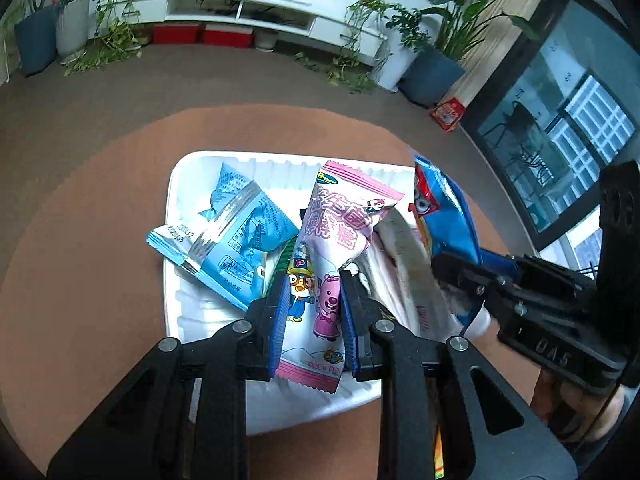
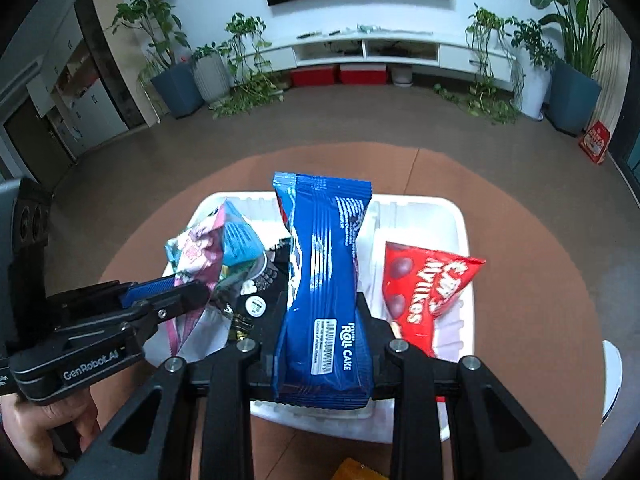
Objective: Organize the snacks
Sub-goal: 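Carry pink packet with left tool while right tool carries blue packet into tray, then grasp the gold packet with the left tool while the right tool grasps the orange stick packet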
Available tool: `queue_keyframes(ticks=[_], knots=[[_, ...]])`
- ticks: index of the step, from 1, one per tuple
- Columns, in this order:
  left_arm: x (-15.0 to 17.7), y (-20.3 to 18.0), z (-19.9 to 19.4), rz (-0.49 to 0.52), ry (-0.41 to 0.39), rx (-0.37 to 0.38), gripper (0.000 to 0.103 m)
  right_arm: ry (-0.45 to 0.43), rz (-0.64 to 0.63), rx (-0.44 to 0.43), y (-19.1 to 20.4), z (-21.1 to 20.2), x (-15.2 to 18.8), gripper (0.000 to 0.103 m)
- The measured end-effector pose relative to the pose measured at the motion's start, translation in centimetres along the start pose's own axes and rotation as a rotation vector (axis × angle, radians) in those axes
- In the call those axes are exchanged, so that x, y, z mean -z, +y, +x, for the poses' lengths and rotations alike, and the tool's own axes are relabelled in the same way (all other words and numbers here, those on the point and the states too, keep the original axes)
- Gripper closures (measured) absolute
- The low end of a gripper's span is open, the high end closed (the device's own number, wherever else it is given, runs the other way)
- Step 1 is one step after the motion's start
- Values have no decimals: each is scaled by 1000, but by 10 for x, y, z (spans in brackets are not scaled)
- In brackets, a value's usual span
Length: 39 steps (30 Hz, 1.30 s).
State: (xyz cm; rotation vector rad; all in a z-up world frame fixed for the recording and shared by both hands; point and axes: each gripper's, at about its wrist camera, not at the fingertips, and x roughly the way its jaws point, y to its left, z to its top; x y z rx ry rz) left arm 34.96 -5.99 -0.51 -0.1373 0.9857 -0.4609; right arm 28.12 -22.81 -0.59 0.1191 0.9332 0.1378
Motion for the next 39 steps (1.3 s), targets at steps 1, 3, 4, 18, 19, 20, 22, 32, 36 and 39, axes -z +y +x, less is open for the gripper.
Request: queue_keyframes(ticks=[1,3,4,18,19,20,22,32,36,39], knots=[[0,1,9,1,5,-2,81,8,0,2,0,5,1,72],[0,-2,20,11,15,-14,80,20,-3,8,-1,12,1,72],[0,-1,26,9,17,-16,80,21,-4,13,0,14,2,72],[14,-18,40,7,-19,-79,35,-13,-59,82,13,10,10,60],[14,-17,36,2,-31,-75,33,-20,-56,80,13,7,10,55],[16,-16,30,-2,-38,-68,31,-29,-53,78,13,2,11,54],[18,-14,18,-8,-54,-70,30,-44,-57,79,13,-8,13,54],[72,-36,-110,207,-171,-73,0,-248,4,-72,-4,-127,83,22],[113,-47,-144,354,-78,-75,0,-255,37,-89,-18,-149,132,22],[152,-48,-150,480,10,-93,0,-237,69,-103,-24,-148,165,23]])
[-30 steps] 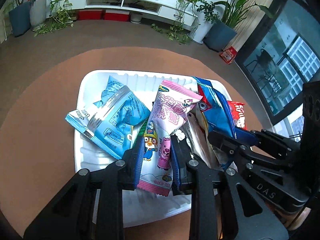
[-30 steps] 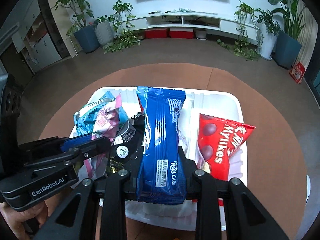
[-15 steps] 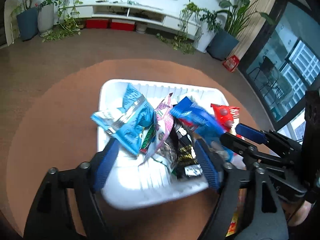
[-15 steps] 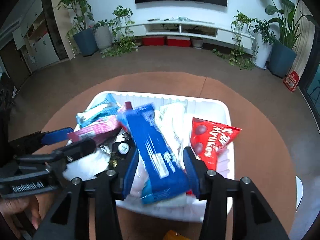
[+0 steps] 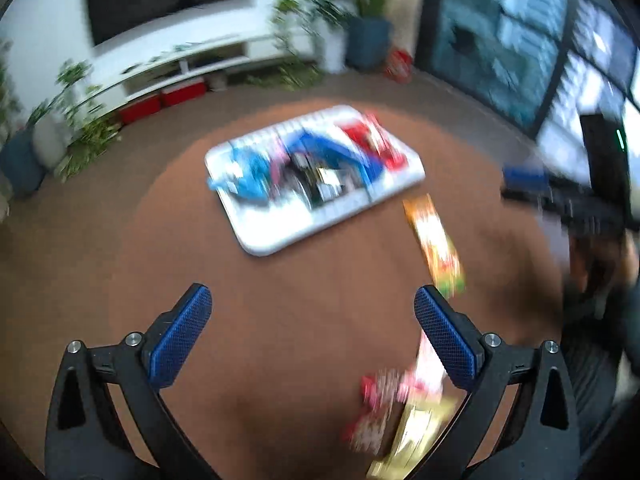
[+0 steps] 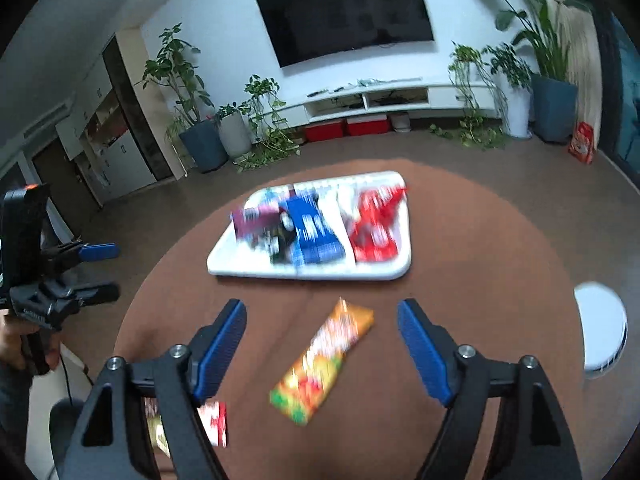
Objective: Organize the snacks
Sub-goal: 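Grasp the gold packet with the left tool while the right tool grasps the orange stick packet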
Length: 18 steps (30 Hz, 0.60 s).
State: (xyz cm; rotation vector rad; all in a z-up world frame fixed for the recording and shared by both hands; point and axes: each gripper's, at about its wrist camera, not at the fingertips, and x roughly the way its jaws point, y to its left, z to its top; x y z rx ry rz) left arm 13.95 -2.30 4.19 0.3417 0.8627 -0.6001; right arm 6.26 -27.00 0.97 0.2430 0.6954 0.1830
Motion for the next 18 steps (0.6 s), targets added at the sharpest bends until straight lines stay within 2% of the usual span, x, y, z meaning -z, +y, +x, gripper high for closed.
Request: queue_keyframes(ticks=[2,4,8,14,17,18], knots=[[27,-8,3,70,89,22,1,52,17,-2,-1,3,17,32],[52,-24,2,134,157,42,2,84,-33,-11,11,3,30,39],[92,-52,-2,210,185,66,2,77,-105,-7,31,0,45,39],[121,-103,29,379,238,-18,2,129,-61,16,22,14,51,39],[122,-112,36,403,250,36,2,131,-75,16,22,15,54,39],[121,-113,40,398,251,55,5,133,-75,17,22,15,54,39]])
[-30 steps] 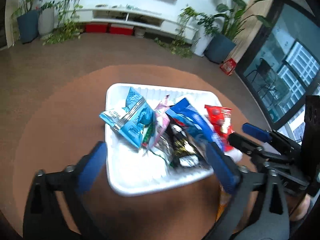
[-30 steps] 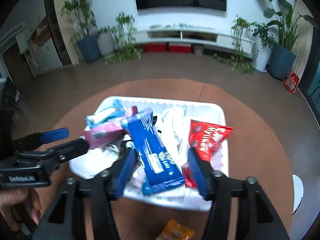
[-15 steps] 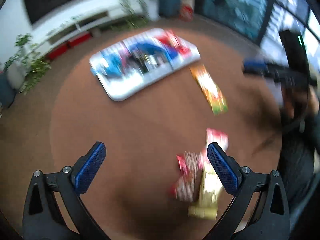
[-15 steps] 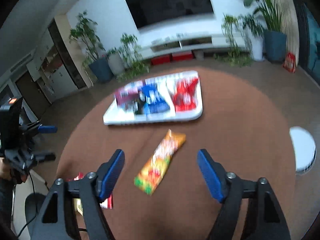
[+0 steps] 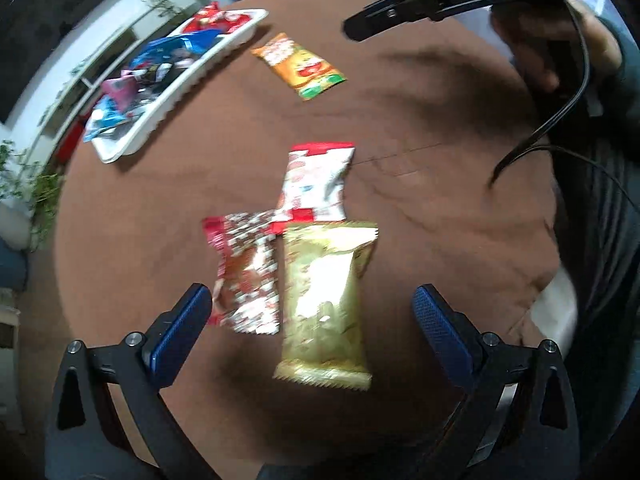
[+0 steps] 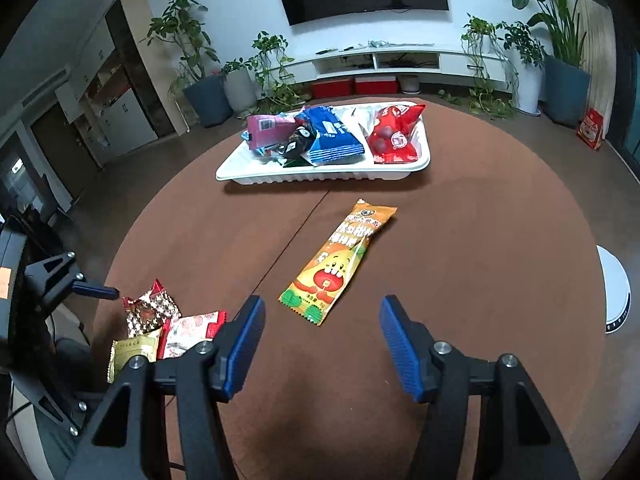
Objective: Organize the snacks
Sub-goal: 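Grasp the gold packet with the left tool while the right tool grasps the orange stick packet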
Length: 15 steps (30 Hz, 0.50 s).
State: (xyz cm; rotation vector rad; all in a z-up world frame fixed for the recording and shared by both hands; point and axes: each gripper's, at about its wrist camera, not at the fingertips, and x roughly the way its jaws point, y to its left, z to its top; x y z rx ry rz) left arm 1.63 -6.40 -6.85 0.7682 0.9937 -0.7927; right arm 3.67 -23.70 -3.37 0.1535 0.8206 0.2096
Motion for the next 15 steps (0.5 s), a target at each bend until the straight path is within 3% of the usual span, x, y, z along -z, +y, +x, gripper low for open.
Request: queue_keyframes(ticks=[2,7,9,13,15], knots=[[-2,3,9,-18,11,26,15,7,12,-2,-2,2,0,39],[-4,12,20,-51,35,33,16,14,13,-5,-3,2,2,39],[-6,14,25,-61,47,53,33,23,12,-7,-4,2,3,39],[-7,23,29,-120,51,108,43,25,4,-5,-4,2,4,39],[-6,24,27,-134,45,110,61,23,1,-1,-4,1,5,39]])
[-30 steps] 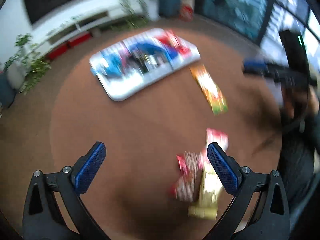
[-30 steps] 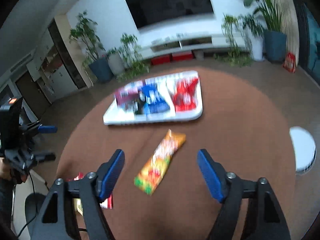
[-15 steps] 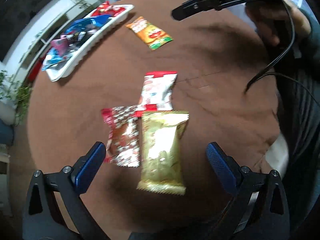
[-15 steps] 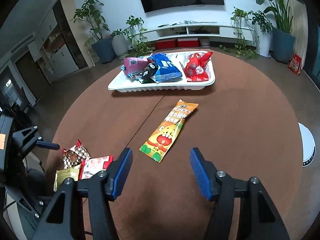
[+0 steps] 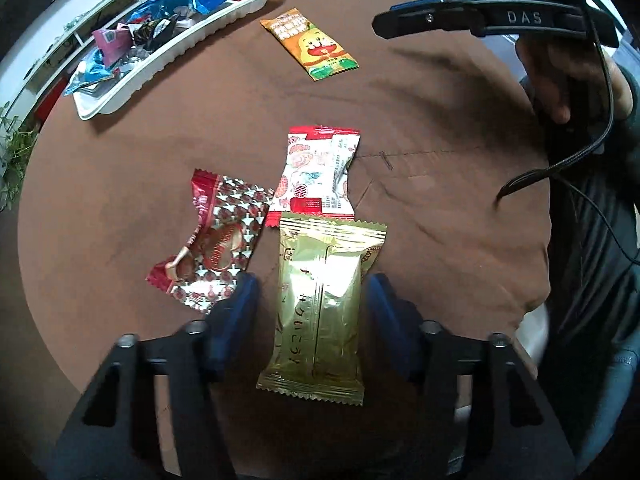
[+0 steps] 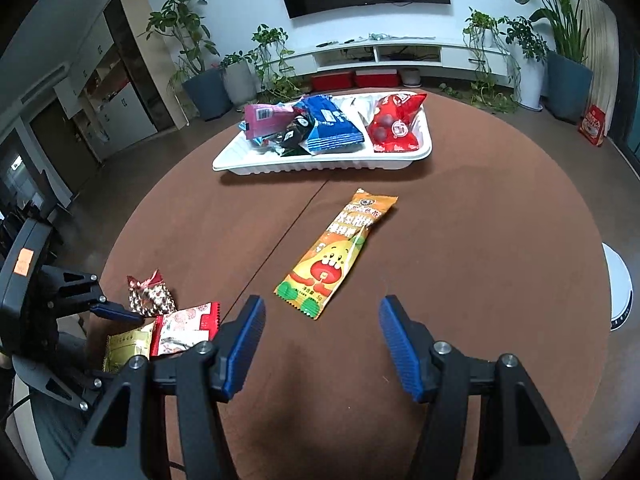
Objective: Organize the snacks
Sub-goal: 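Grasp the gold packet with the left tool while the right tool grasps the orange stick packet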
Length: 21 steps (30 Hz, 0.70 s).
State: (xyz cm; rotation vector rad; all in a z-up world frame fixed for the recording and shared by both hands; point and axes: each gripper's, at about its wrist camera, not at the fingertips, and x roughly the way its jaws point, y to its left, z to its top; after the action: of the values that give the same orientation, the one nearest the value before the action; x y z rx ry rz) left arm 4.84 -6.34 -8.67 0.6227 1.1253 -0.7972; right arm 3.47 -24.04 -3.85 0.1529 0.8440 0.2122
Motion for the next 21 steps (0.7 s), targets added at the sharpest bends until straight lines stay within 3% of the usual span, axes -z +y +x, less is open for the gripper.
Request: queue_keyframes(ticks=[2,10,21], knots=[[0,3,-1,-25,0,-4,72,3,3,5,-1,0,-1,39],[2,3,-5,-59,6,-2,72,17,7,51,1,-2,-14,39],[11,2,-9,-103,-29,3,72,125,80,96,5,45,-40,39]])
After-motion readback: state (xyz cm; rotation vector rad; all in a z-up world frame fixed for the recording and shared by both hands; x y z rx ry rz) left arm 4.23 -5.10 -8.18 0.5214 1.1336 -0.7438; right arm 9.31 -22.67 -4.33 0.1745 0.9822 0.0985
